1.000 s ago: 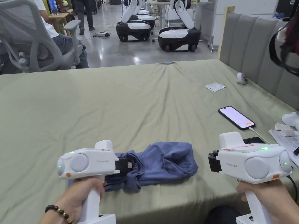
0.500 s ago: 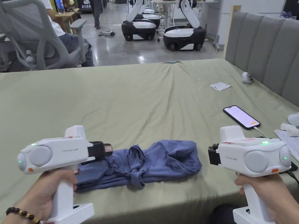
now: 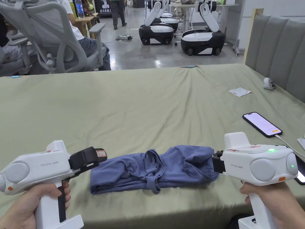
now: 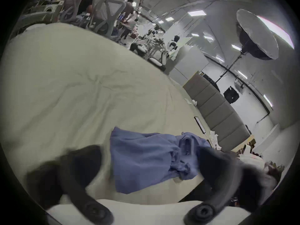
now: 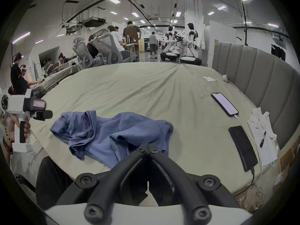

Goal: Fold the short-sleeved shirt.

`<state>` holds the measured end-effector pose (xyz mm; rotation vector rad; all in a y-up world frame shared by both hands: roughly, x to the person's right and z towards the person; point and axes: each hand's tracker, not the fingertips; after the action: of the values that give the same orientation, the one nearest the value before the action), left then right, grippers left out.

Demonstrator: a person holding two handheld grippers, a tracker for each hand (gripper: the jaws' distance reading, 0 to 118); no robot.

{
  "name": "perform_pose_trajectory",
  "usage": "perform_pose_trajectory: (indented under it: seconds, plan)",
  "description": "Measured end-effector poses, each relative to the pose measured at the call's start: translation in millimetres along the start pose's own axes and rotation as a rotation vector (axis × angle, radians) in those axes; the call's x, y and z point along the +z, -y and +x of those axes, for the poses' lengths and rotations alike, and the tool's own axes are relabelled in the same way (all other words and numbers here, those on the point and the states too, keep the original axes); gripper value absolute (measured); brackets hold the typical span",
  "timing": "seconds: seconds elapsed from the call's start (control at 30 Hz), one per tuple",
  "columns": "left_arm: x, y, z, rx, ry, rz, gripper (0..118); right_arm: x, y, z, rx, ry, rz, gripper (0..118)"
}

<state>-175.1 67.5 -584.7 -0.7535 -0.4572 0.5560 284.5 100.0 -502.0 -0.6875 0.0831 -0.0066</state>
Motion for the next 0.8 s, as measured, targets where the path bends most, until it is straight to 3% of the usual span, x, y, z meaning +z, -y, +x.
perform_pose_trajectory:
  seconds: [0.03, 0.33, 0.37, 0.43, 0.5, 0.63, 0.8]
  plan:
    - [-2, 1, -4, 0.008, 0.016, 0.025, 96, 1, 0, 1, 0.0, 0.0, 0.0, 0]
    - [-54, 19, -14, 0.108, 0.079, -0.044, 82, 4, 2, 8, -0.009, 0.027, -0.006, 0]
    - [-55, 21, -15, 0.099, 0.075, -0.036, 72, 4, 2, 9, -0.009, 0.031, -0.007, 0]
    - [-57, 22, -14, 0.054, -0.034, -0.019, 16, 4, 3, 11, -0.011, 0.036, -0.009, 0]
    - [-51, 22, -20, 0.081, 0.02, -0.024, 16, 6, 4, 12, -0.014, 0.035, -0.009, 0]
    - [-31, 12, -25, 0.023, -0.008, 0.011, 16, 7, 5, 13, -0.005, 0.04, -0.016, 0]
    - [19, -12, -67, 0.025, -0.141, 0.085, 16, 5, 5, 14, -0.013, 0.039, -0.015, 0]
